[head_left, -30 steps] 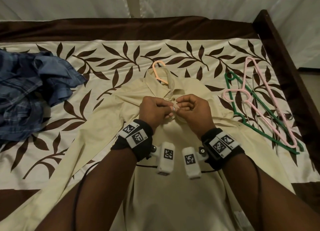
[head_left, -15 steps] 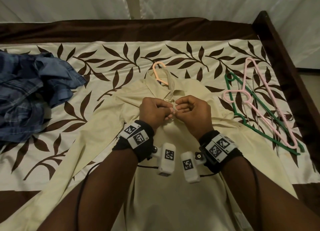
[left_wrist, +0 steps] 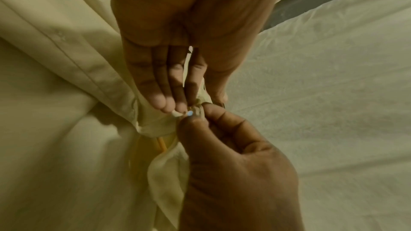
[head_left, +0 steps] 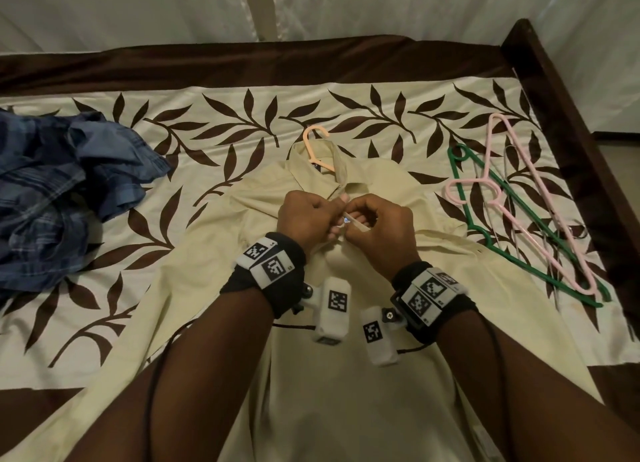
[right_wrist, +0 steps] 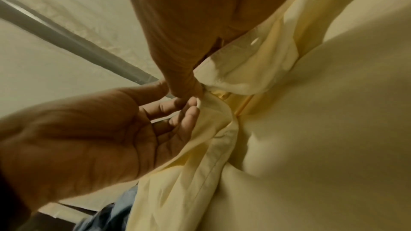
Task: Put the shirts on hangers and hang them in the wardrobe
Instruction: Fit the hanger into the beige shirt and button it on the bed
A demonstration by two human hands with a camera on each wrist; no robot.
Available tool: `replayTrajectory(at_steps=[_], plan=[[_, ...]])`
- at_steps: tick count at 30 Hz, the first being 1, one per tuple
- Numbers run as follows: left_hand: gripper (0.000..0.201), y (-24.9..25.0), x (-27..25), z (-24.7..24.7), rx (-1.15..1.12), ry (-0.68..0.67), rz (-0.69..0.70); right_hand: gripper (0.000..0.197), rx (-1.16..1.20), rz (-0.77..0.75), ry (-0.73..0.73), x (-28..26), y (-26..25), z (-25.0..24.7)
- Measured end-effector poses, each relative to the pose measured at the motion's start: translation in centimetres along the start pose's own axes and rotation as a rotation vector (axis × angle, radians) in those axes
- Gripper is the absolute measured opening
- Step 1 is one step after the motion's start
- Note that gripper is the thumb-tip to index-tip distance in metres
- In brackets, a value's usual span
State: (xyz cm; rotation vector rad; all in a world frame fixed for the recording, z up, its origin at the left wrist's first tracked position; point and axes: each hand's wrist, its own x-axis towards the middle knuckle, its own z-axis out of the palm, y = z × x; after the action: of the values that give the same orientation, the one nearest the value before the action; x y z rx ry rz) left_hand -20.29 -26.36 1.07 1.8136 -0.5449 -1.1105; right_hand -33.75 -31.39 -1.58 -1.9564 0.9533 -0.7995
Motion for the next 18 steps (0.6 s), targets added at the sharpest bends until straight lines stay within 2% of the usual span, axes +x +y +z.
replayTrajectory(at_steps=[2, 8, 13, 16, 18], plan=[[0.036, 0.4, -0.1, 0.1, -0.016, -0.018, -0.058, 0.026, -0.024, -0.047, 0.004, -0.1, 0.2, 0.0], [0.016, 1.2, -0.4, -0.2, -0.143, -0.092, -0.204, 0.026, -0.062, -0.131, 0.051, -0.6, 0.8, -0.2], [0.005, 1.0, -0.4, -0.3, -0.192, -0.059, -0.269, 0.034, -0.059, -0.156, 0.082, -0.8, 0.9, 0.1], [0.010, 0.7, -0.4, -0.1, -0.216, -0.030, -0.248, 0.024, -0.152, -0.198, 0.162, -1.1, 1.4, 0.6], [0.005, 0.6, -0.4, 0.0, -0.241, -0.031, -0.248, 0.016, -0.182, -0.201, 0.220, -1.5, 1.5, 0.9]])
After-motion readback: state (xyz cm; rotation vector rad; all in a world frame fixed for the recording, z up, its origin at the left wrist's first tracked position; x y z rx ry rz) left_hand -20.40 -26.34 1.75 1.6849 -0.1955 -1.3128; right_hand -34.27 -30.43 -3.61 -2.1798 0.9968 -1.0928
